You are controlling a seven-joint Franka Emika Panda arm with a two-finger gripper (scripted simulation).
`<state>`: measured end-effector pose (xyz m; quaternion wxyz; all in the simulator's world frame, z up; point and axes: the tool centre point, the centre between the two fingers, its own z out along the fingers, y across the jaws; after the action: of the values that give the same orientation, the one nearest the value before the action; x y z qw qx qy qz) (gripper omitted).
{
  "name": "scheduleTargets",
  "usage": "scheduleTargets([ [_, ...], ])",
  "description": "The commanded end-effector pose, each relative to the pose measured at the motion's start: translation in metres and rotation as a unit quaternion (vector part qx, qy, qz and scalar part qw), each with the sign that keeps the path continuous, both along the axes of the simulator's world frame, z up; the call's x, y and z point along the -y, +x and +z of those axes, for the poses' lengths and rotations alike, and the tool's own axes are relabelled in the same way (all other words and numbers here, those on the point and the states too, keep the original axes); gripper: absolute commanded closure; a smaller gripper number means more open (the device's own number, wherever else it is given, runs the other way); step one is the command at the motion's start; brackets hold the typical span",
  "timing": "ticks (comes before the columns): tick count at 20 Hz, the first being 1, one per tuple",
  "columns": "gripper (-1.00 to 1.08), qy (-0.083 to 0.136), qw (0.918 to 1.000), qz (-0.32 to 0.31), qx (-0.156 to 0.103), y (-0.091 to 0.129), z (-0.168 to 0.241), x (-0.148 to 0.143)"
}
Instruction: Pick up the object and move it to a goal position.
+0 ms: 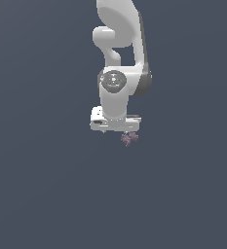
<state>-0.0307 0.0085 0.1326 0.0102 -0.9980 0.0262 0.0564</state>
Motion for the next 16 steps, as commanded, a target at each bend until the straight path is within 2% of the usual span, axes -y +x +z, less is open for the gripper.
scheduleTargets([
  [1, -0.92, -0.002, 0.9999, -0.015, 0.001, -0.001, -0.001, -0.003],
  [9, -0.92, -0.012, 0.9961, -0.087, 0.009, -0.004, -0.008, -0.017],
  [16, -0.92, -0.020, 0.9858, -0.166, 0.017, -0.009, -0.016, -0.032],
])
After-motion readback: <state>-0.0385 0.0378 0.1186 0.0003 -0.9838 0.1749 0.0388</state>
